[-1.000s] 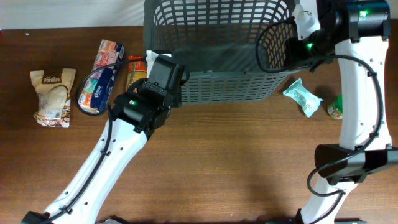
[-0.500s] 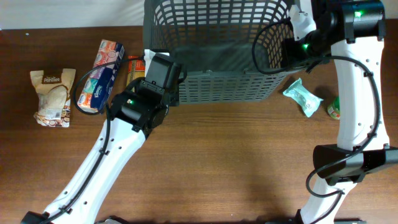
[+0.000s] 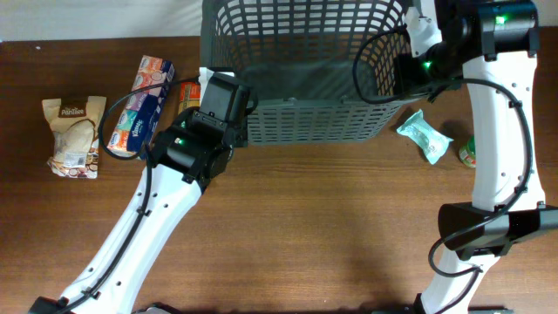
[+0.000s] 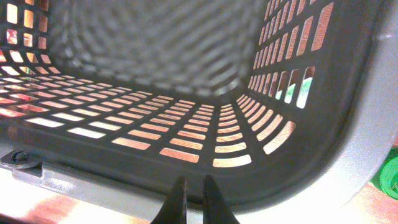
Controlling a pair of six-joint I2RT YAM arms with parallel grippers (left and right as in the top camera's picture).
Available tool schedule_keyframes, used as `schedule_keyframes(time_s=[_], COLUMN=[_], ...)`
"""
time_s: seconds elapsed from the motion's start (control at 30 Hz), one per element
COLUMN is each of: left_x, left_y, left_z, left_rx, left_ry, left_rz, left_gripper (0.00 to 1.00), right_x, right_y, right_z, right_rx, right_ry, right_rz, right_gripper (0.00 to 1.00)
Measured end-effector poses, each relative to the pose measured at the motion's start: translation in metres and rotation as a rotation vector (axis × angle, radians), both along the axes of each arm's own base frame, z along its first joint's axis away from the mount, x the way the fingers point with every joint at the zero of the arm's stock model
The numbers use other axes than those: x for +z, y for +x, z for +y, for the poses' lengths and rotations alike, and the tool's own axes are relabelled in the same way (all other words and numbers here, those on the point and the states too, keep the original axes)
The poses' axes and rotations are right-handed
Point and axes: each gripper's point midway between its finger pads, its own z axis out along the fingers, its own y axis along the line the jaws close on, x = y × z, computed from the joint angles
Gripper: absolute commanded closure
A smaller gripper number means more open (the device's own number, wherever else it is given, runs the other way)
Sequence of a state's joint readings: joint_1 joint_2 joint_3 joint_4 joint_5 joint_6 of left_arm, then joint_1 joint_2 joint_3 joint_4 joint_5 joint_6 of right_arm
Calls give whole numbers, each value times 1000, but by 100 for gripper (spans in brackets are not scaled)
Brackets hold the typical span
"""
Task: Pack container
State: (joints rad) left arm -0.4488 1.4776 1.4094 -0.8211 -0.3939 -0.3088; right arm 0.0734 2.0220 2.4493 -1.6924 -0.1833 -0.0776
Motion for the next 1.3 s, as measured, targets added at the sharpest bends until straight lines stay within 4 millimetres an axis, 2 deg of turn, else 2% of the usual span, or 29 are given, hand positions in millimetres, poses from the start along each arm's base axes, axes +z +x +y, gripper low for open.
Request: schedule_keyframes(time_s=[0.67,0.7,0.77,0.8,0.9,0.97,1.0,1.03,1.13,1.3], left_x=[3,3,2,2,2,2,2,2,2,7], left_y=[3,3,3,3,4,4,4,4,4,2], left_z=[-2,-2,-1,-1,-2,-2,-2,-2,-2,-1], left_rx=[-1,-2,-8,-8,-8,-9,-10,-9,-11,-10], left_ry=[-8,-6,0,1,1,1,2,1,2,-3], left_rz=[-18,-17,-15,-14,-14,-14,-14,-14,-15,-27], left_gripper=[98,93,77,71,66,62,62,61,55,52], right_x=[0,0,0,0,0,0,0,0,2,15], right_y=[0,0,0,0,0,0,0,0,1,3], right_z=[0,0,0,0,0,0,0,0,2,6], right_rx=[0,1,0,0,-6,-6,-7,-7,4,9], right_ry=[0,0,0,0,0,-1,-1,0,3,22], right_rz=[0,0,0,0,0,0,-1,-1,-12,-51], right_gripper=[96,96,96,92,78,60,45,34,23,7])
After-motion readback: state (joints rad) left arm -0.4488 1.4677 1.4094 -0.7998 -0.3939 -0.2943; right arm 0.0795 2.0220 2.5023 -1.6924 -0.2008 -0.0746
